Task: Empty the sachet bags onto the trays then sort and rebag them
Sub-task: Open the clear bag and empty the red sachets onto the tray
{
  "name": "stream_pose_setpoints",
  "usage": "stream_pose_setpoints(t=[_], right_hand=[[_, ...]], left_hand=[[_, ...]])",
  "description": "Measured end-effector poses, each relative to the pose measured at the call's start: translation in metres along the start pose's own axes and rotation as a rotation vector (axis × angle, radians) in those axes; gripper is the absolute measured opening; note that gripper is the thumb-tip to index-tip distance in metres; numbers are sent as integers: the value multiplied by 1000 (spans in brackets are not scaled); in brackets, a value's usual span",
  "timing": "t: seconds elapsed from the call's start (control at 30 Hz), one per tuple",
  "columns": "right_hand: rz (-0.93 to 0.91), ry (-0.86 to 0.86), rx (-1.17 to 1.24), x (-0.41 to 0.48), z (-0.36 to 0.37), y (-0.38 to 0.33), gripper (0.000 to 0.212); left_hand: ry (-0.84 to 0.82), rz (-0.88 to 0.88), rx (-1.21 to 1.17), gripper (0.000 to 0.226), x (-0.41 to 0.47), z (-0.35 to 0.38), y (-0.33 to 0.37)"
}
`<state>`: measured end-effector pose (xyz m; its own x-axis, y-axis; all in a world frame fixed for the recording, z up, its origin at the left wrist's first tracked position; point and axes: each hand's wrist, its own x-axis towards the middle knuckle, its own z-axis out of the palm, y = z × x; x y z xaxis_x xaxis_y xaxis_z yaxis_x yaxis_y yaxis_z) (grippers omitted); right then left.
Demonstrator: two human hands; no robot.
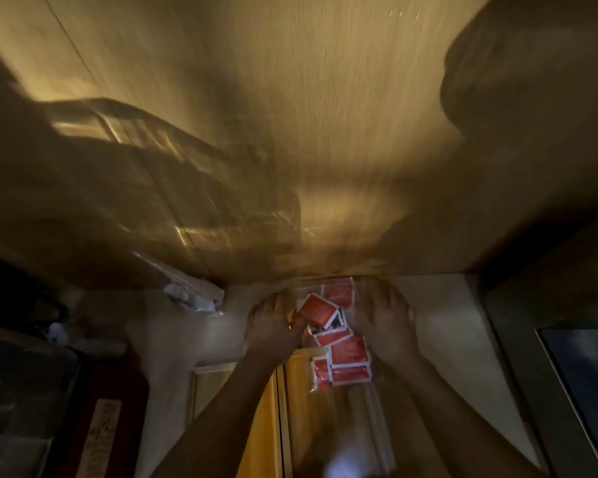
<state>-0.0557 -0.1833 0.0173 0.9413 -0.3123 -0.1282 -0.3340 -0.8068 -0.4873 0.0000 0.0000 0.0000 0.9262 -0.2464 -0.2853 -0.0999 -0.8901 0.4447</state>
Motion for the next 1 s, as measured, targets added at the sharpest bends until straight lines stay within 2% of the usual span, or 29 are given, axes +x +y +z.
stream_pose_setpoints(t=[0.13, 0.2, 0.27, 0.33, 0.4, 0.5, 0.63, 0.73, 0.8, 0.87, 1.0], right_hand=[[155, -140, 219, -2, 12, 6, 51], [193, -164, 329, -4, 15, 4, 37], [258, -166, 557, -5, 16, 0, 25], [346, -158, 804, -6, 16, -4, 22], [381, -99, 882, -6, 15, -7, 23], [440, -46, 1075, -8, 11, -9, 14], [488, -66, 1209, -13, 2, -14, 4], [550, -114, 1268, -16, -5, -15, 17], [543, -118, 1300, -18, -12, -16, 17], [511, -120, 1386, -21, -19, -16, 8], [345, -205, 1420, -29, -30, -18, 8]], left_hand=[[-124, 54, -89, 77, -1, 14, -1], [-139, 41, -273, 74, -4, 18, 5], [-134, -21, -555, 57, -10, 12, 15], [-176, -138, -890, 41, -14, 9, 21], [-185, -274, -1053, 49, -13, 5, 24], [-170, -396, -1106, 56, -11, 2, 23], [-153, -354, -1161, 34, -17, -5, 24], [-140, -268, -1189, 18, -25, -12, 26], [-138, -225, -1178, 17, -30, -16, 26], [-139, -216, -1193, 12, -36, -21, 25], [-174, -104, -1176, 9, -53, -40, 22]])
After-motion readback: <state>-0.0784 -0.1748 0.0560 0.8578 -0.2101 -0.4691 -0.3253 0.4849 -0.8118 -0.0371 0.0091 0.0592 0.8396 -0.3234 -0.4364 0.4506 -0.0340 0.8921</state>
